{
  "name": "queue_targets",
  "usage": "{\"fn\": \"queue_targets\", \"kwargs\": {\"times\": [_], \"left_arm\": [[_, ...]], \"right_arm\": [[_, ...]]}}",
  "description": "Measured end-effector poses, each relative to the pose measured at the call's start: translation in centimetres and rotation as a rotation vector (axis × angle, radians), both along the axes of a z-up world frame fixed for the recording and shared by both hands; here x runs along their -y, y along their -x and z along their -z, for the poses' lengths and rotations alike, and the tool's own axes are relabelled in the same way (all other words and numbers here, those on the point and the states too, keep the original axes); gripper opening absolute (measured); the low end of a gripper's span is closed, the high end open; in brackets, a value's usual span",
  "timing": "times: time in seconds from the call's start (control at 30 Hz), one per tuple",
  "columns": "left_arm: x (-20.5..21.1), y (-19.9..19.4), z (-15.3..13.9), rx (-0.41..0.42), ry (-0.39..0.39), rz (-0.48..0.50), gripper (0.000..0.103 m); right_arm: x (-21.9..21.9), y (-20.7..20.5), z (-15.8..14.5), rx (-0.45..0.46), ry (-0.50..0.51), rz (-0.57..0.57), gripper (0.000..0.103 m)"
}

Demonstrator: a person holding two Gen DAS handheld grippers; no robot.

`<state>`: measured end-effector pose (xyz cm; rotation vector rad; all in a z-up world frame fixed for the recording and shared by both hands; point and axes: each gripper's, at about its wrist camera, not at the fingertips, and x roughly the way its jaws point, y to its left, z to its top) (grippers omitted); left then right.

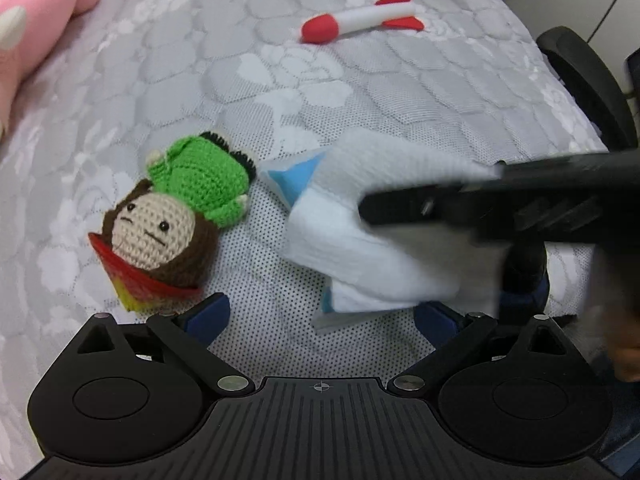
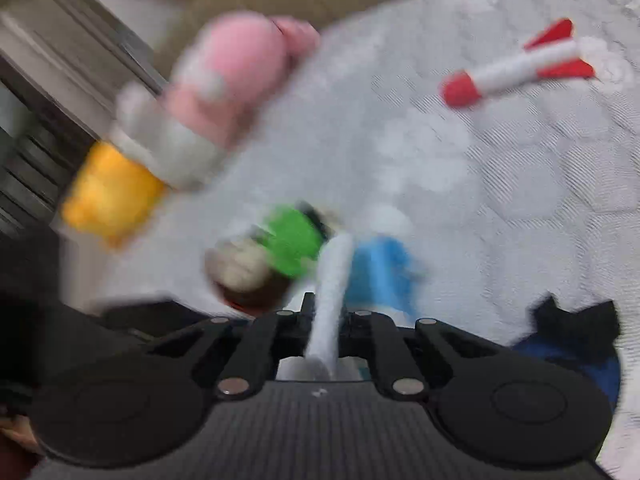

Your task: Clean container

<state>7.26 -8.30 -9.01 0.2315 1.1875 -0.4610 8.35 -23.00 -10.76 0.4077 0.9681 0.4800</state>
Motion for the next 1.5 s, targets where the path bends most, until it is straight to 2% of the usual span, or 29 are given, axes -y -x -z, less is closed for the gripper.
{"fn": "queue_targets", "kwargs": {"times": [0.03,0.2,0.3,0.4,0.43,0.5,0.53,0.6,0.63,0.7,0.73,0.8,0.97,1.03,1.2,1.27,1.37,1.43,1.5], "left_arm": [[0.0,0.0,0.0,-0.001,-0.001,-0.001,0.101],[-0.1,-0.3,0.5,-0.024,-0.005,-0.016,0.102],[-0.2,-1.3,0.8,-0.048,0.065,-0.048,0.102],[0.4,-3.3,1.5,-0.082,0.124,-0.098,0.102],[0.8,-3.9,1.8,-0.08,0.125,-0.105,0.102],[1.4,-4.9,2.5,-0.072,0.121,-0.116,0.102],[1.6,-5.1,2.7,-0.058,0.114,-0.118,0.102],[2.1,-4.9,2.9,-0.029,0.097,-0.108,0.102],[2.4,-4.7,2.9,-0.021,0.084,-0.087,0.102],[2.9,-4.2,2.9,-0.005,0.059,-0.052,0.102],[3.1,-4.0,3.0,-0.007,0.056,-0.039,0.102],[3.4,-3.8,3.2,-0.021,0.051,-0.019,0.102],[3.7,-3.7,3.7,-0.032,0.047,0.005,0.103],[3.6,-3.8,3.9,-0.036,0.049,0.01,0.103],[2.9,-4.0,3.9,-0.071,0.054,0.001,0.103],[2.1,-3.9,3.8,-0.086,0.058,-0.024,0.103],[0.7,-3.3,3.2,-0.091,0.049,-0.061,0.103],[0.0,-3.1,2.9,-0.09,0.045,-0.088,0.103],[-0.7,-2.9,2.4,-0.091,0.06,-0.111,0.103]], "right_arm": [[0.0,-0.2,0.1,0.002,0.019,0.002,0.005],[1.3,-0.7,-0.6,0.036,0.102,0.068,0.008],[2.1,-1.3,0.0,0.023,0.194,0.117,0.008],[3.0,-1.5,-0.1,0.051,0.261,0.158,0.008],[3.5,-1.5,-0.2,0.053,0.246,0.176,0.008],[5.0,-1.5,-0.5,0.04,0.128,0.218,0.008],[5.8,-1.5,-0.5,0.03,0.027,0.237,0.008],[7.0,-1.6,-0.9,0.011,-0.237,0.254,0.008],[7.0,-1.8,-1.1,0.018,-0.327,0.242,0.008],[6.3,-2.3,-1.9,0.062,-0.383,0.204,0.008],[5.6,-2.5,-2.0,0.082,-0.338,0.184,0.012],[4.1,-2.9,-1.5,0.088,-0.221,0.148,0.012],[3.2,-3.4,0.7,0.012,-0.014,0.144,0.013],[3.7,-3.5,1.1,-0.007,0.038,0.167,0.013],[6.0,-2.1,2.4,-0.11,0.077,0.269,0.014],[7.4,-1.0,2.4,-0.133,0.06,0.338,0.014],[8.9,0.8,1.2,-0.11,0.032,0.438,0.013],[9.3,2.7,0.1,-0.075,0.048,0.501,0.013],[9.5,4.4,-0.2,-0.1,0.057,0.552,0.013]]}}
